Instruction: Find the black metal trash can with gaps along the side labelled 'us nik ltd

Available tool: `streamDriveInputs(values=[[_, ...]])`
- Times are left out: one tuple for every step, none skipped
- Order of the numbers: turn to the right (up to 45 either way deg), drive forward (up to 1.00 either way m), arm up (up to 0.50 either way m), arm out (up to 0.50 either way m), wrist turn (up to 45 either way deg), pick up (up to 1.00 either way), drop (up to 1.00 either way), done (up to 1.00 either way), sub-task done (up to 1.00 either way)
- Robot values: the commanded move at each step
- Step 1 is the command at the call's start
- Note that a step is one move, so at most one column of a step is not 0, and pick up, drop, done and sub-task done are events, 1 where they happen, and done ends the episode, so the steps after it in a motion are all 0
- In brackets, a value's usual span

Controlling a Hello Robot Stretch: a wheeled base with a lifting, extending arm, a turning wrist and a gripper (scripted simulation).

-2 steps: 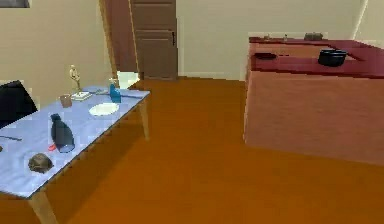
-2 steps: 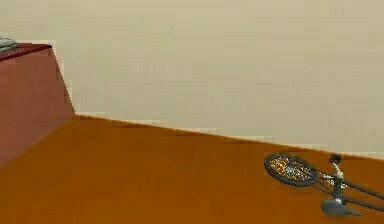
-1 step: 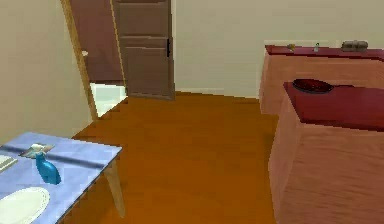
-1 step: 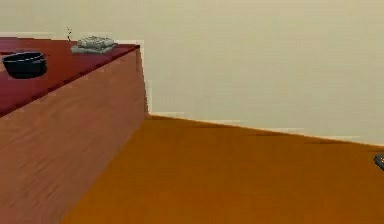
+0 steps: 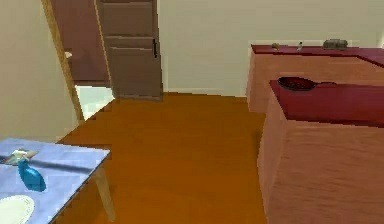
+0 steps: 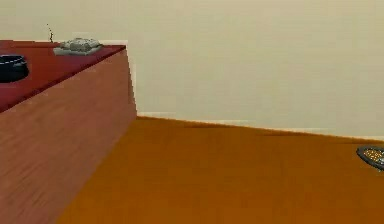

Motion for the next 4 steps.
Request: streamDriveInputs(values=[[0.0, 1.00, 0.00, 0.00, 0.0, 0.00, 0.00, 0.00, 0.00], [9.0, 0.00, 0.00, 0.00, 0.0, 0.00, 0.00, 0.00, 0.00], [0.0, 0.15, 0.00, 0.00, 0.0, 0.00, 0.00, 0.00, 0.00], [-45.0, 0.00, 0.00, 0.00, 0.0, 0.00, 0.00, 0.00, 0.00]])
